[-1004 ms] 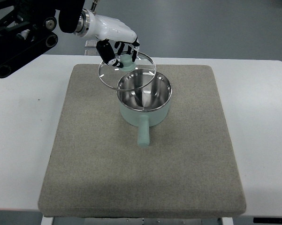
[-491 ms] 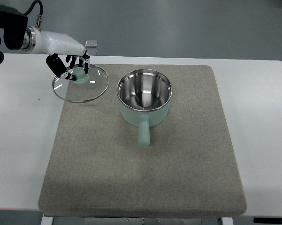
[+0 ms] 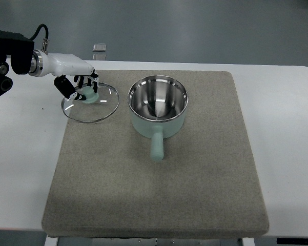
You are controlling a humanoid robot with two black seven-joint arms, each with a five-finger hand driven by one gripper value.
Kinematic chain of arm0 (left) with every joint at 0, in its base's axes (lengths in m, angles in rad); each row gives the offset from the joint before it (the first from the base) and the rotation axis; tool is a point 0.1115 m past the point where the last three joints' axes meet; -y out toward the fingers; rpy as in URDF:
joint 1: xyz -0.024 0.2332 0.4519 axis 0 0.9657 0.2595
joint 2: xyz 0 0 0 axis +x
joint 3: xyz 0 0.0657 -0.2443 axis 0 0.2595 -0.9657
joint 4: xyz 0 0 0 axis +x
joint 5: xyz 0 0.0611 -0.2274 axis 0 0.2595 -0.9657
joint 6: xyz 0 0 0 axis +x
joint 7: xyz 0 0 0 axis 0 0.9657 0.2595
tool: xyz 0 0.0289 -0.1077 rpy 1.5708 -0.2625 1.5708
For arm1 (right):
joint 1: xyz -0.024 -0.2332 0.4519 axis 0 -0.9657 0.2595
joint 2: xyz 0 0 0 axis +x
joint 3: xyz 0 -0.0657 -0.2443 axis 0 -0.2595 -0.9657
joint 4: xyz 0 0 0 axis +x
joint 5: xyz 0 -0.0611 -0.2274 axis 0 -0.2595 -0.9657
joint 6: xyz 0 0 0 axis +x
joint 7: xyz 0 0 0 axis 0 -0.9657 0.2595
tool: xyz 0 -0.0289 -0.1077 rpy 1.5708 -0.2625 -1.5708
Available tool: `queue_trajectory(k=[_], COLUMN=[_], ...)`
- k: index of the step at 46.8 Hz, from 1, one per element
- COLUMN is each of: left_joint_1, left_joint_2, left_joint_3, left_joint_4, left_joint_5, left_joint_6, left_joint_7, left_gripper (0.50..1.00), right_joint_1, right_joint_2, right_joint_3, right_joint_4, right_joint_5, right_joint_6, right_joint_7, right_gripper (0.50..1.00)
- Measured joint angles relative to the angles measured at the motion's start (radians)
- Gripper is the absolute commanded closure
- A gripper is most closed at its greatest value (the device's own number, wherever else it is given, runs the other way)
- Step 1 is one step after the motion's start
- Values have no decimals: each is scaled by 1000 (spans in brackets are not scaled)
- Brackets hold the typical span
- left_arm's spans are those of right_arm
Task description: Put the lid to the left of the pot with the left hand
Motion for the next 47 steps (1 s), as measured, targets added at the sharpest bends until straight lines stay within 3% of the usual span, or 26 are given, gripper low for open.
queue_trajectory(k=[8, 13, 15, 19, 20, 32, 47], left_joint_1=[9, 10, 10, 13, 13, 29, 29], left_joint_2=[-9, -9, -10, -12, -12, -13, -6], left_joint_3=[3, 8, 8, 8, 8, 5, -4], left_joint_4=[4, 8, 16, 25, 25, 43, 175], left_joint_5=[0, 0, 0, -8, -13, -172, -748], left_joint_6=[4, 5, 5, 7, 7, 10, 11], left_joint_7=[0, 0, 0, 0, 0, 0, 1], left_gripper=[1000, 902, 806, 538, 508, 504, 504], right_joint_1=[0, 0, 0, 0, 0, 0, 0], right_joint_2=[0, 0, 0, 0, 0, 0, 0], right_joint_3=[0, 0, 0, 0, 0, 0, 0], right_joint_4=[0, 0, 0, 0, 0, 0, 0], right_joint_5=[0, 0, 0, 0, 0, 0, 0], right_joint_6=[0, 0, 0, 0, 0, 0, 0], right_joint_7=[0, 0, 0, 0, 0, 0, 0], right_gripper=[579, 579, 577, 579, 579, 579, 579])
